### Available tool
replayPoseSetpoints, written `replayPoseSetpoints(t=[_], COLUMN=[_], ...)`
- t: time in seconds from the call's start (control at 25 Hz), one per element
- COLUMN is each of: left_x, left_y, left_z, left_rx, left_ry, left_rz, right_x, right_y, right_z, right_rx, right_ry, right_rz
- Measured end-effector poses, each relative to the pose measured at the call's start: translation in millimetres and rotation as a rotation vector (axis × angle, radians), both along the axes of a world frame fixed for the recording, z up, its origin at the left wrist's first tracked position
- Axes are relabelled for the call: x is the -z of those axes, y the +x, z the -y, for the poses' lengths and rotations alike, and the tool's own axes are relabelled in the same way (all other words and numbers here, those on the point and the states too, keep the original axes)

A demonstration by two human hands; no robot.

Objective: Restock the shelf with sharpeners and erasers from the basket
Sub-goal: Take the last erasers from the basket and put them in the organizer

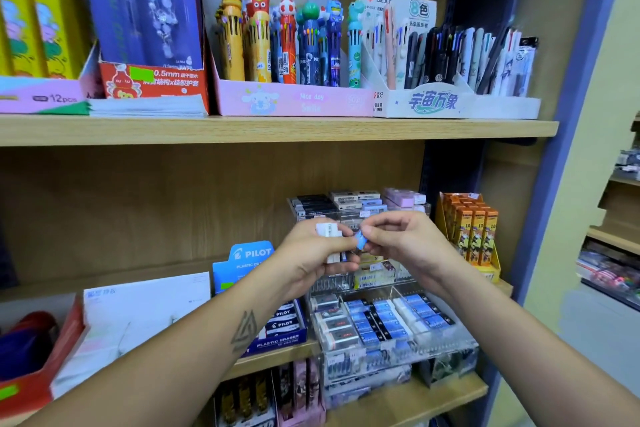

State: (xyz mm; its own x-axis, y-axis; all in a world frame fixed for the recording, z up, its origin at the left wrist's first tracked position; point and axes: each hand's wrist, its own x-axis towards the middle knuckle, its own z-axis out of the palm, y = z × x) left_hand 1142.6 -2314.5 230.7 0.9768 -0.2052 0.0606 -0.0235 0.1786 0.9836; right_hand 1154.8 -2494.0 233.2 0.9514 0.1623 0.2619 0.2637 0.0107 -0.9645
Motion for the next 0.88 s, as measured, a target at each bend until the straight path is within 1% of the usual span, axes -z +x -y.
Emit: replayPoseSetpoints(t=[0.08,0.2,0.28,0.44,0.52,0.64,0.72,0.8,0.88], left_x=[2,10,15,21,24,25,27,29,31], left_y=[-8,-20,-26,-36,-42,-44,-43,-42,-43], left_z=[-3,0,5,13,11,3,-4,-10,-13], left_rx=[0.014,-0.008,-0.016,0.062,0.118,0.060,-0.003,-0.043,-0.040], left_ry=[-0.018,-0.017,-0.009,0.014,0.061,0.115,0.114,0.110,0.110], left_rz=[-0.019,-0.035,-0.046,-0.067,-0.092,-0.128,-0.145,-0.156,-0.163], right_x=[3,9,15,19,22,31,41,49,49], right_y=[-10,-22,-28,-39,-39,-31,-27,-25,-24], right_z=[4,3,2,4,9,17,19,18,17], right_rx=[-0.018,0.019,0.041,0.083,0.100,0.129,0.105,0.111,0.107], right_ry=[0.042,0.072,0.041,-0.232,-0.369,-0.769,-0.978,-1.072,-1.094], right_rz=[-0.049,-0.069,-0.066,0.031,0.081,0.289,0.363,0.374,0.329])
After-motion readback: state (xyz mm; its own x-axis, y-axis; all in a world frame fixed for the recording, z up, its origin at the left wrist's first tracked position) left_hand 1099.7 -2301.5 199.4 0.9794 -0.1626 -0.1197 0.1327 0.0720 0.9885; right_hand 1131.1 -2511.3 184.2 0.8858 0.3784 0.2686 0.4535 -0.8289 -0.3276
